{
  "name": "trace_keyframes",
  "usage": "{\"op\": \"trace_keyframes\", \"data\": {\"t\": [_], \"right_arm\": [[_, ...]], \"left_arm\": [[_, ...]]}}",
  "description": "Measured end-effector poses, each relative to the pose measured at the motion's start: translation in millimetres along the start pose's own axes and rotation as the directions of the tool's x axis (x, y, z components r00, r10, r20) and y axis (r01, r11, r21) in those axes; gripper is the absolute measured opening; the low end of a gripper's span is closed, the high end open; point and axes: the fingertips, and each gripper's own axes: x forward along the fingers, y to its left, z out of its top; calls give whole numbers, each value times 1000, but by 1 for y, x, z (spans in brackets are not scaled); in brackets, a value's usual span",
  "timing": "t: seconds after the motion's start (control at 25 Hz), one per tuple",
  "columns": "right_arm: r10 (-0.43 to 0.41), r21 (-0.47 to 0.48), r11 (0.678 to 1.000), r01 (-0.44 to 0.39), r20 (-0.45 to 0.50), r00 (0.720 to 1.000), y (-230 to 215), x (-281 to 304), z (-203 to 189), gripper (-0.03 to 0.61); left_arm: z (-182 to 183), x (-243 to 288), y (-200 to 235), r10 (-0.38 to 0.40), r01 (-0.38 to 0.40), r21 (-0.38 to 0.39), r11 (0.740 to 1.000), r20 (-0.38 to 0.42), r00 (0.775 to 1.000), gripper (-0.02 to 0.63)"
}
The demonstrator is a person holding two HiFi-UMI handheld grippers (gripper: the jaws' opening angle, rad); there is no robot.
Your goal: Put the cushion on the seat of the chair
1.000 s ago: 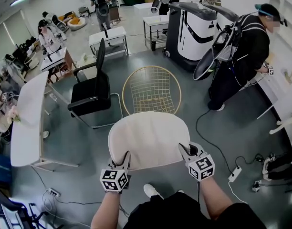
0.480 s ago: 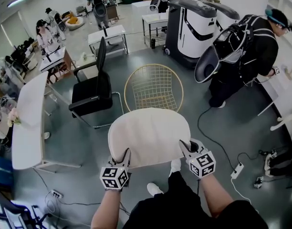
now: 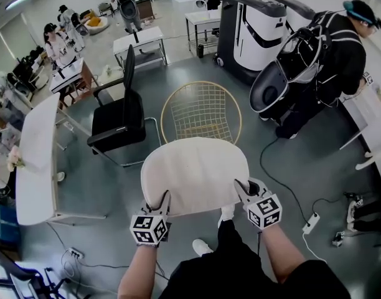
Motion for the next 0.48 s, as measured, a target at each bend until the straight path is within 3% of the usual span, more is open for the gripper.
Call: {"op": "trace_keyframes", "data": {"t": [0.48], "right_arm": [[21,19,1000,-20,-44,999,-83,63,5,64]], "left_arm": [[16,96,9,10,-10,-23,1000,-28,1000,97]]}}
